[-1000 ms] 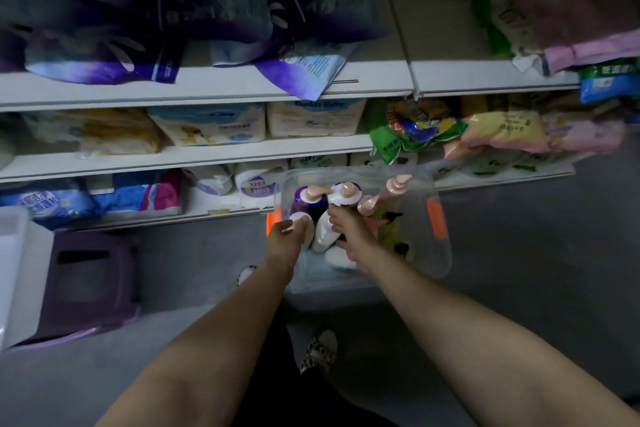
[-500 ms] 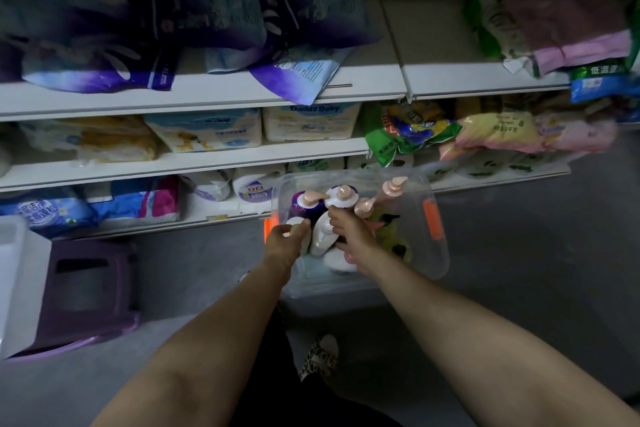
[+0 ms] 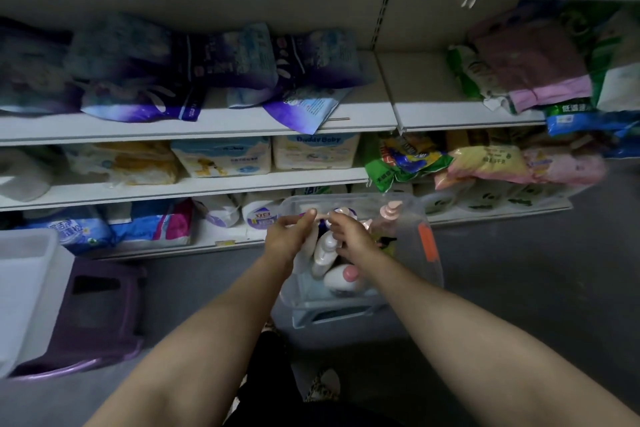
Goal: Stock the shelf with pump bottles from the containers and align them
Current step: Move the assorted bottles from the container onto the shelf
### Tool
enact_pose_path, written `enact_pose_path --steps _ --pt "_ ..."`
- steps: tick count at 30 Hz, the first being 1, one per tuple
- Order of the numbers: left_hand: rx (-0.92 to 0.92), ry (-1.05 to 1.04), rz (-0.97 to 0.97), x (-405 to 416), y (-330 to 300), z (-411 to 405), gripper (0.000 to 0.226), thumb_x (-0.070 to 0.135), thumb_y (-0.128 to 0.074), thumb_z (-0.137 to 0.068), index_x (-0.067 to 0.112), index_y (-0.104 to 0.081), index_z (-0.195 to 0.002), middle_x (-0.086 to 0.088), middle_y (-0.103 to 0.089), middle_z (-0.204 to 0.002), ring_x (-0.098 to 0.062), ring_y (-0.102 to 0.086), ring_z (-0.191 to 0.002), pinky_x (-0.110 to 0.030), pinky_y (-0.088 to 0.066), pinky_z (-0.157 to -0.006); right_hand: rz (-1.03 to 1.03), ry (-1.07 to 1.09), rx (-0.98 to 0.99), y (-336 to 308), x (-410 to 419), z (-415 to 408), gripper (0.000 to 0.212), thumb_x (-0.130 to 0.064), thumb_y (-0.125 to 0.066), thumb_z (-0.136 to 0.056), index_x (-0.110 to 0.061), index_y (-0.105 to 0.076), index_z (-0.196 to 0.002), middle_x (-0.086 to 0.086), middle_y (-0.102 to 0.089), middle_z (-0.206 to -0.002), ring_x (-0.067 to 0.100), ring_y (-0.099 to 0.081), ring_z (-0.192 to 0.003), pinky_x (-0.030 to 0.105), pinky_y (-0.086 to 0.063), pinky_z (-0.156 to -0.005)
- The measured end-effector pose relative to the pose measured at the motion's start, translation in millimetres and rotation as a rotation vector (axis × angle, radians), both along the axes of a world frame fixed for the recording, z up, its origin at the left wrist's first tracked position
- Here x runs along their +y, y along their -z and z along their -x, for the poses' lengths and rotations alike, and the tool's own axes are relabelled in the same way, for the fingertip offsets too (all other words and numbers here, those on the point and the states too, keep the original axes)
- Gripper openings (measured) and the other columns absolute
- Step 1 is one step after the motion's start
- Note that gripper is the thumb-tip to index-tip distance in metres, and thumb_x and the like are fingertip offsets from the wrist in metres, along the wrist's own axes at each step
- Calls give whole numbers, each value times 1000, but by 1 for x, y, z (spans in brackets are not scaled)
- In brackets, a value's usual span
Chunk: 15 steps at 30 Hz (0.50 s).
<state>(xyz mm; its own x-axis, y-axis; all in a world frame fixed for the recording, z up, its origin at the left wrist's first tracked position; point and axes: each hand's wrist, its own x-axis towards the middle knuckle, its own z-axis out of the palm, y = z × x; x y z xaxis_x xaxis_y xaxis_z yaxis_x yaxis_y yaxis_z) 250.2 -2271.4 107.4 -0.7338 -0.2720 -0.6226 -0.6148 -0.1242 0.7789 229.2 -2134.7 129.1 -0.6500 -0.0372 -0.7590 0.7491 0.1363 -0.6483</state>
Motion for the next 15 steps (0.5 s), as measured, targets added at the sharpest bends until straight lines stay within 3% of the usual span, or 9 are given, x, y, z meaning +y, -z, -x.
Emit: enact_pose_path --steps 3,5,9,11,15 --pt "49 7 -18 0 -25 4 50 52 -77 -78 8 -72 -101 -9 -75 -97 -17 -66 -82 -27 -46 -73 -9 -17 78 -8 3 1 37 -58 -57 -78 -25 -71 -85 -10 -74 -83 10 -62 -88 35 -48 -84" --pt "95 12 -14 1 -44 5 49 51 -78 -77 7 -74 -97 -6 -76 -92 -18 -70 -85 -25 -46 -68 -1 -20 110 -16 6 0 30 -50 -55 -91 -25 -70 -82 -14 -73 -75 7 -63 -85 31 -47 -74" --pt "191 39 10 0 -83 9 44 50 -79 -77 6 -75 -83 1 -73 -70 -8 -66 -63 -14 -44 -49 52 -21 171 -41 8 -1 27 -43 -53 -98 -24 -69 -87 -15 -72 -73 0 -68 -69 19 -50 -55" --pt "227 50 14 -1 -102 10 46 52 -78 -77 6 -74 -83 2 -71 -65 -8 -64 -58 -13 -44 -48 95 -20 192 -51 8 1 25 -43 -54 -99 -23 -68 -91 -10 -73 -83 3 -67 -75 21 -50 -56" --pt "263 63 4 -2 -141 16 58 65 -74 -72 11 -73 -90 -5 -73 -84 -19 -68 -74 -29 -50 -70 127 -61 282 -68 11 4 26 -48 -51 -98 -29 -67 -100 -3 -64 -115 11 -56 -103 29 -45 -74"
